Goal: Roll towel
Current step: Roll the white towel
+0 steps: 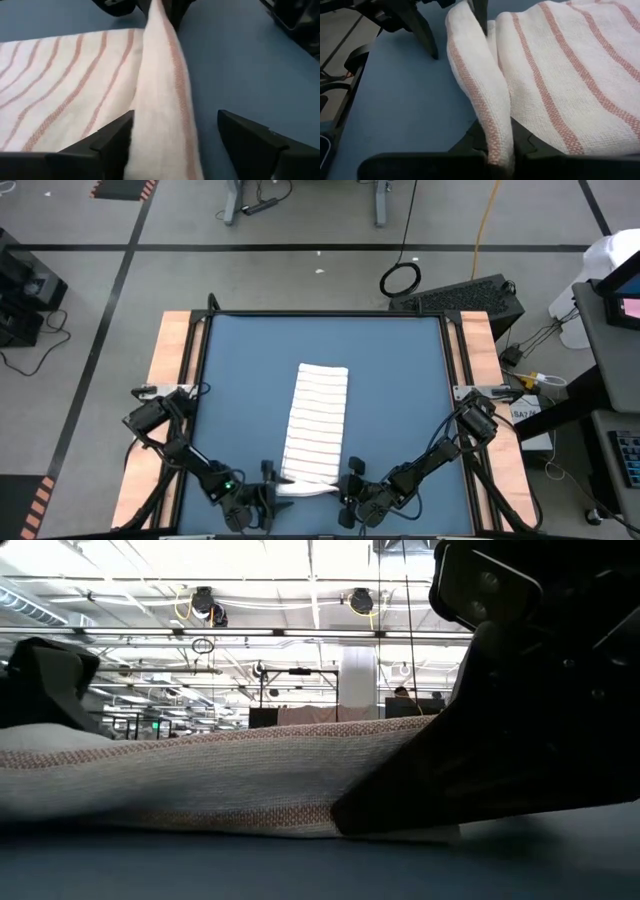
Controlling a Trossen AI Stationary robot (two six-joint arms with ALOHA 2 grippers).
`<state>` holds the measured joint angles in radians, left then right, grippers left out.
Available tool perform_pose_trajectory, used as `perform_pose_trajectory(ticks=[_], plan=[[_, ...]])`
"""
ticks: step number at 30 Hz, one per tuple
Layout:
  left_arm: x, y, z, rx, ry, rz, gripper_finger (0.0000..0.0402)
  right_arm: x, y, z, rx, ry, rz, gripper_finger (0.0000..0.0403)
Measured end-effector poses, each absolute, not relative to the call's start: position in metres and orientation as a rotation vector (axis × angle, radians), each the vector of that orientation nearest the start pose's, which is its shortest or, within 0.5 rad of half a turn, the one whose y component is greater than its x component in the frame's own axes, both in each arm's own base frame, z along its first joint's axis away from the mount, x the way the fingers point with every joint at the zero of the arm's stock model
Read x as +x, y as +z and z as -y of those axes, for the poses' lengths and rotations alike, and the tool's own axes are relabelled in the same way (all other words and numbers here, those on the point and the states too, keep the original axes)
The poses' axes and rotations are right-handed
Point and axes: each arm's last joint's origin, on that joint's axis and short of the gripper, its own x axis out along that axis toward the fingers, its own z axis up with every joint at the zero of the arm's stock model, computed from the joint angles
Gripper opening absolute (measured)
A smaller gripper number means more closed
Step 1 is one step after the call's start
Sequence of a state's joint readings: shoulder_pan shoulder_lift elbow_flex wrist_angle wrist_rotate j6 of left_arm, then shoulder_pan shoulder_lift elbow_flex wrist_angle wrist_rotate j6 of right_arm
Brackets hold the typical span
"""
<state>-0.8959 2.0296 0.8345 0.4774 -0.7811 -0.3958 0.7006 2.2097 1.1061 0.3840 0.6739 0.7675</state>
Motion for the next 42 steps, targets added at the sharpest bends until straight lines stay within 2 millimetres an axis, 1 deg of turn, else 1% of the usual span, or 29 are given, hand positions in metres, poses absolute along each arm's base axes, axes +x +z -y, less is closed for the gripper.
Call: perform_pose_trajectory(ticks=[4,7,11,14,17,20,25,34,39,42], plan=[[0.231,0.077,0.259,0.203,0.054,-0.46,0.0259,0.325,0.064,-0.25,0.298,-0.186,-0.522,0.0014],[0.225,0.086,0.26,0.243,0.102,-0.435,0.0257,0.325,0.064,-0.25,0.297,-0.186,-0.522,0.0014],[0.217,0.101,0.267,0.21,0.071,-0.4,0.0256,0.325,0.064,-0.25,0.299,-0.186,-0.522,0.0014],[0.209,0.105,0.276,0.222,0.019,-0.375,0.0256,0.325,0.064,-0.25,0.301,-0.187,-0.522,0.0014],[0.207,0.099,0.279,0.205,-0.02,-0.398,0.0256,0.325,0.064,-0.25,0.3,-0.188,-0.521,0.0014],[0.209,0.091,0.278,0.211,0.0,-0.401,0.0256,0.325,0.064,-0.25,0.305,-0.19,-0.52,0.0014],[0.213,0.085,0.275,0.226,0.032,-0.405,0.0256,0.325,0.064,-0.25,0.317,-0.191,-0.517,0.0014],[0.22,0.071,0.268,0.21,0.021,-0.457,0.0256,0.325,0.065,-0.25,0.32,-0.19,-0.516,0.0014],[0.223,0.069,0.266,0.181,0.028,-0.465,0.0255,0.325,0.065,-0.25,0.325,-0.191,-0.515,0.0014],[0.224,0.069,0.265,0.162,0.036,-0.466,0.0243,0.325,0.065,-0.25,0.323,-0.191,-0.515,0.0015]])
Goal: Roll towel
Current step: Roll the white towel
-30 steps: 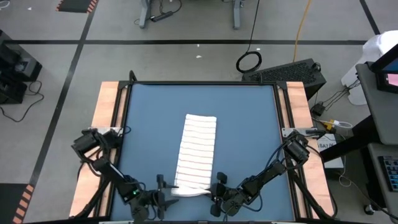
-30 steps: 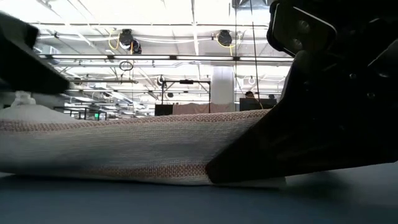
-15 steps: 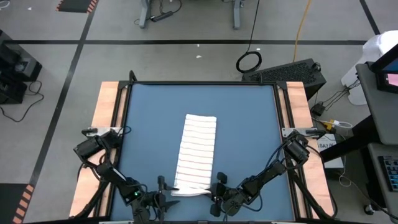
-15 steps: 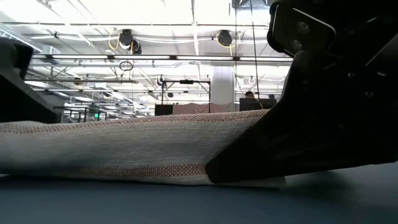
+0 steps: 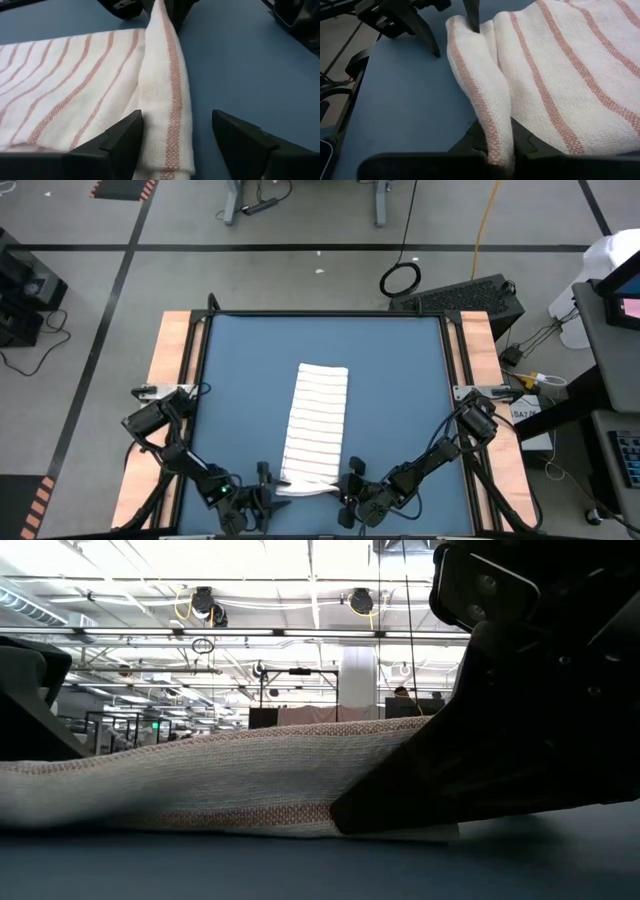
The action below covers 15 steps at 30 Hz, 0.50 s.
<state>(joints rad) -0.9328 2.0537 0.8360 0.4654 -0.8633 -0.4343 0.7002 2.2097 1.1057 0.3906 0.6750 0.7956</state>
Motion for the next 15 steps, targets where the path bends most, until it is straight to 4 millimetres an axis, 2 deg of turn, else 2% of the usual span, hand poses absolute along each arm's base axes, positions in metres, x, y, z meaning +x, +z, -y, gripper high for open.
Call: perform_pose_trajectory(ticks=[10,15], plan=[[0.237,0.066,0.252,0.049,0.069,-0.529,0.0126,0.325,0.064,-0.25,0.301,-0.184,-0.517,0.0055],[0.241,0.072,0.249,-0.063,0.054,-0.559,0.0075,0.318,0.07,-0.256,0.158,-0.147,-0.521,0.0085]])
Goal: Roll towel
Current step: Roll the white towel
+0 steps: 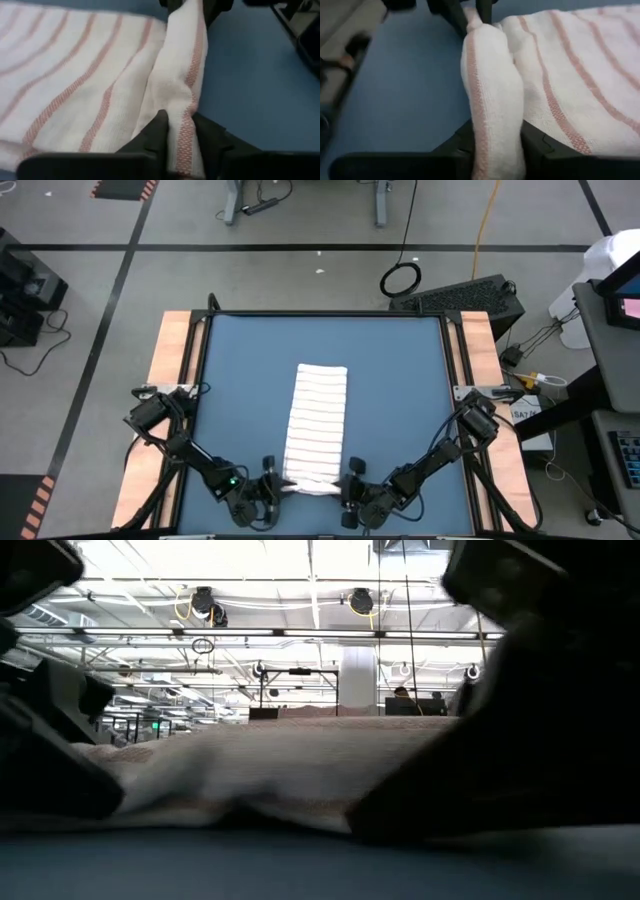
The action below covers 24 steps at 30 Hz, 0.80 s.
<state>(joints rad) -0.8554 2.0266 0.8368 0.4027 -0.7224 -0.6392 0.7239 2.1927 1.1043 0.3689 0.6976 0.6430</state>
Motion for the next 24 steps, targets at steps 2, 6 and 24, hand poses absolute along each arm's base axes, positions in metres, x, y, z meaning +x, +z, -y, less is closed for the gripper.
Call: perform_pose_trajectory(ticks=[2,6,24], plan=[[0.243,0.076,0.247,-0.132,0.045,-0.582,0.0062,0.311,0.074,-0.261,0.062,-0.151,-0.517,0.0101],[0.245,0.086,0.243,-0.244,0.026,-0.628,0.0053,0.298,0.089,-0.273,-0.078,-0.146,-0.464,0.0138],[0.26,0.095,0.219,-0.537,0.118,-0.763,0.0051,0.306,0.085,-0.284,-0.119,-0.102,-0.318,0.0194]])
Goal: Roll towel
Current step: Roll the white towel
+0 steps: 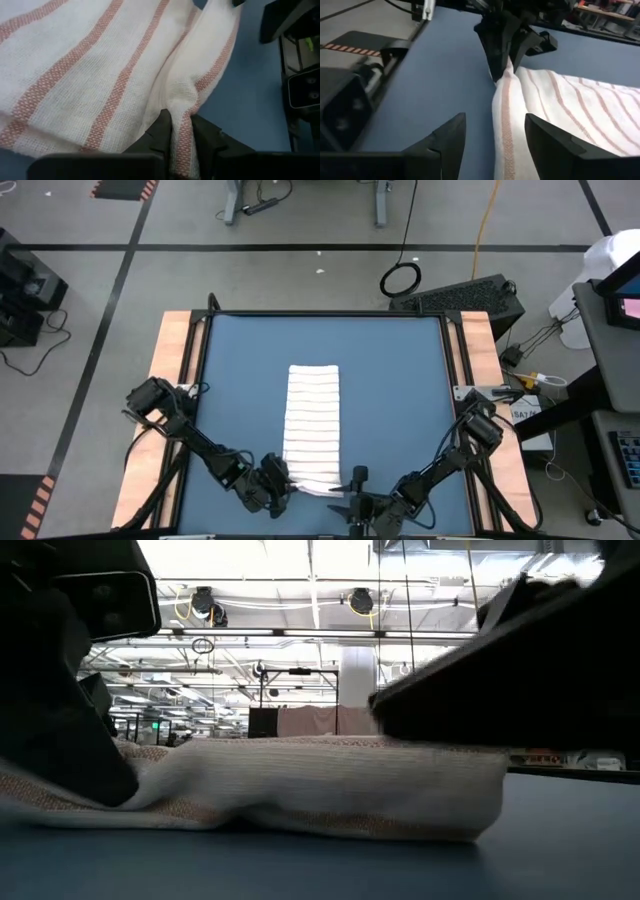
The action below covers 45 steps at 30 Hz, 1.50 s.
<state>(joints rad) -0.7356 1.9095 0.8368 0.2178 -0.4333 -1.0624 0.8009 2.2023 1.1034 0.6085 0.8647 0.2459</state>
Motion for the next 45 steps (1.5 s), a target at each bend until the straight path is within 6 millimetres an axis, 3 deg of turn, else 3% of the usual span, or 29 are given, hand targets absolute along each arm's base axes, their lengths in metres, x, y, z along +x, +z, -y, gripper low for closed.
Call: perform_pose_trajectory(ticks=[12,25,29,36,40,45], plan=[[0.259,0.093,0.218,-0.564,0.12,-0.791,0.005,0.317,0.062,-0.27,-0.068,-0.162,-0.35,0.0187],[0.259,0.093,0.218,-0.558,0.114,-0.795,0.005,0.325,0.057,-0.261,0.067,-0.16,-0.386,0.0118],[0.258,0.094,0.221,-0.5,0.071,-0.772,0.0055,0.327,0.057,-0.258,0.129,-0.159,-0.396,0.008],[0.248,0.107,0.225,-0.355,0.05,-0.747,0.0138,0.331,0.056,-0.254,0.266,-0.126,-0.451,0.0016],[0.241,0.126,0.224,-0.269,0.033,-0.707,0.0192,0.331,0.056,-0.255,0.285,-0.122,-0.45,0.0015],[0.23,0.145,0.238,-0.138,-0.028,-0.581,0.0236,0.331,0.056,-0.254,0.317,-0.128,-0.449,0.003]])
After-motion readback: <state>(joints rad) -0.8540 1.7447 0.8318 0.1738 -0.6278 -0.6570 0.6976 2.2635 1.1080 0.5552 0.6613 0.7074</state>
